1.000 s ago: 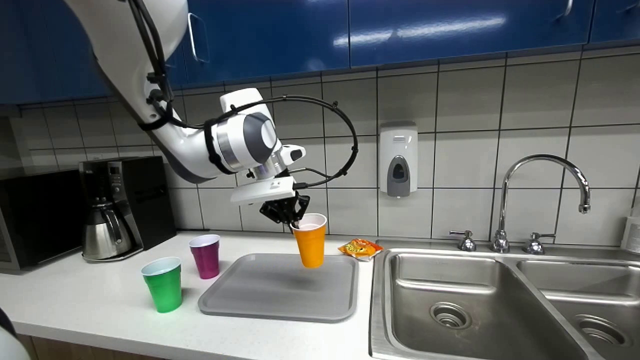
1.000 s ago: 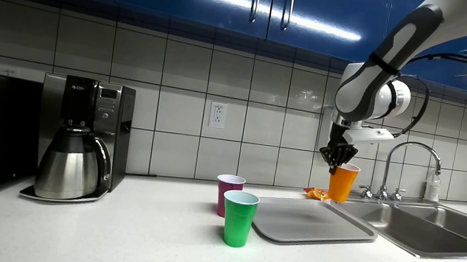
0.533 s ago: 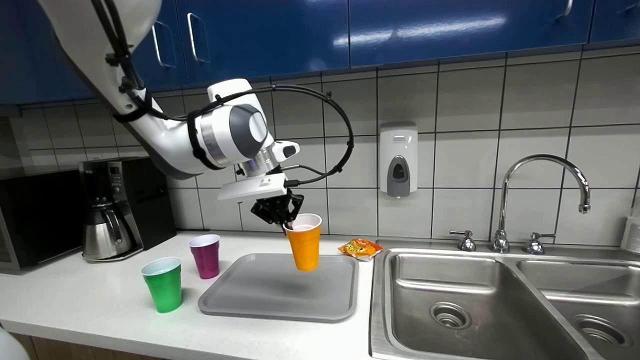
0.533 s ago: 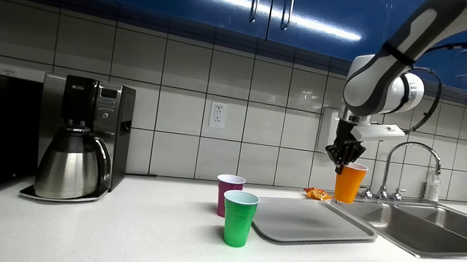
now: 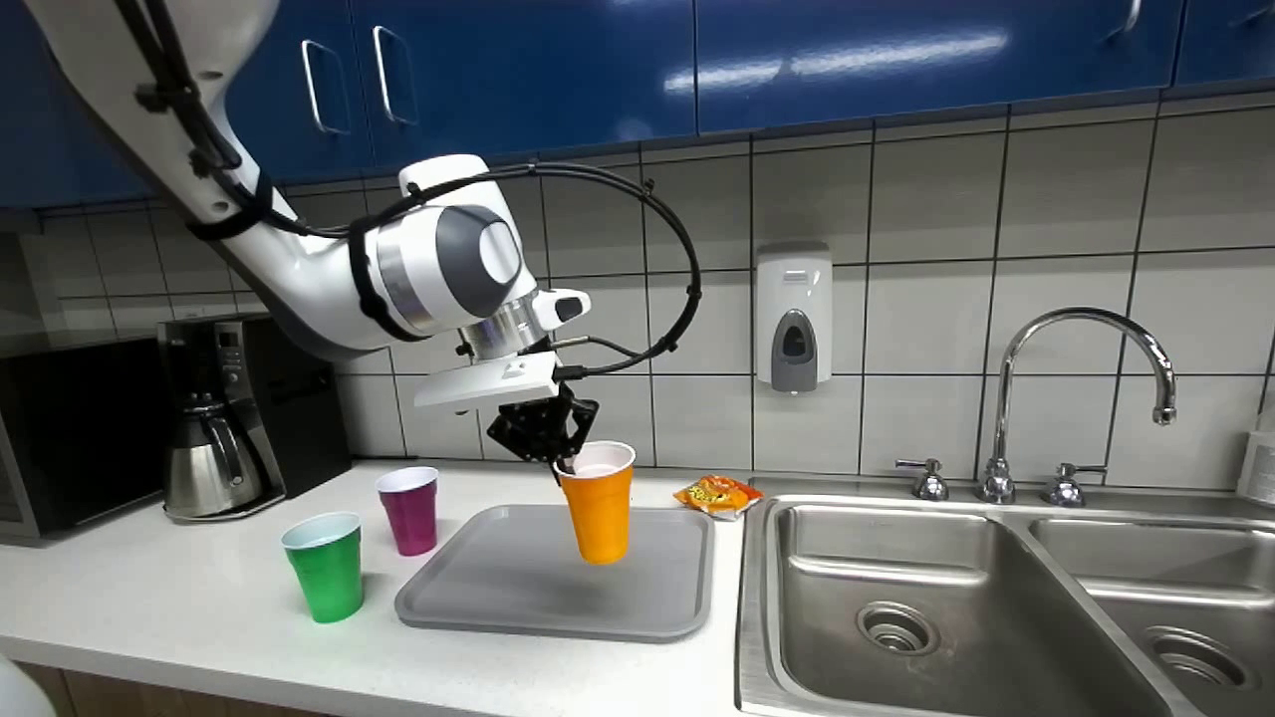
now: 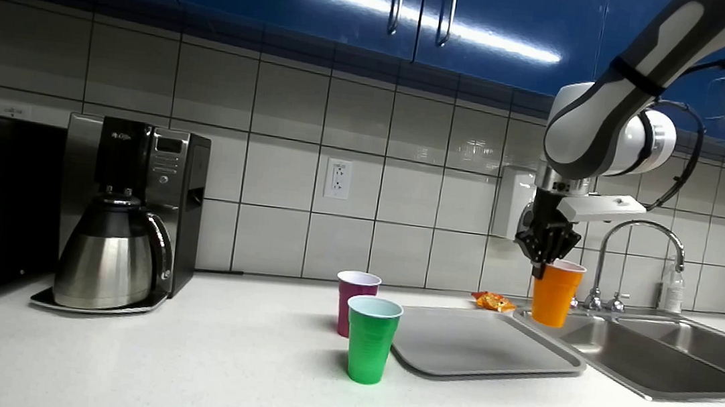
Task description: Remove the green, purple and orange cups from the tray
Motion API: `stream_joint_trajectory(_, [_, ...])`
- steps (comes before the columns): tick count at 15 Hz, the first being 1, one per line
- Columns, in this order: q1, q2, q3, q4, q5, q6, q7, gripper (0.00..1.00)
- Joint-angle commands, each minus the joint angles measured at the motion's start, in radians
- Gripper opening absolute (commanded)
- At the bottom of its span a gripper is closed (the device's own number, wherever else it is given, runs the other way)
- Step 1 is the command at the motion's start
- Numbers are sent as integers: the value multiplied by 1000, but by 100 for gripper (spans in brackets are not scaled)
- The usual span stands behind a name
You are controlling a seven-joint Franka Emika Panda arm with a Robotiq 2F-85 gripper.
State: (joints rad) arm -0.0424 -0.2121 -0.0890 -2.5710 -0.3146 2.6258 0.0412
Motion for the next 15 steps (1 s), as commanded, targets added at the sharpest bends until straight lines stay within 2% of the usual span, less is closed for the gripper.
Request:
stream_joint_trajectory(1, [-29, -50, 26, -37, 4, -38, 6, 1])
stream_joint_trajectory(15, [-44, -50, 20, -92, 3, -50, -2, 1])
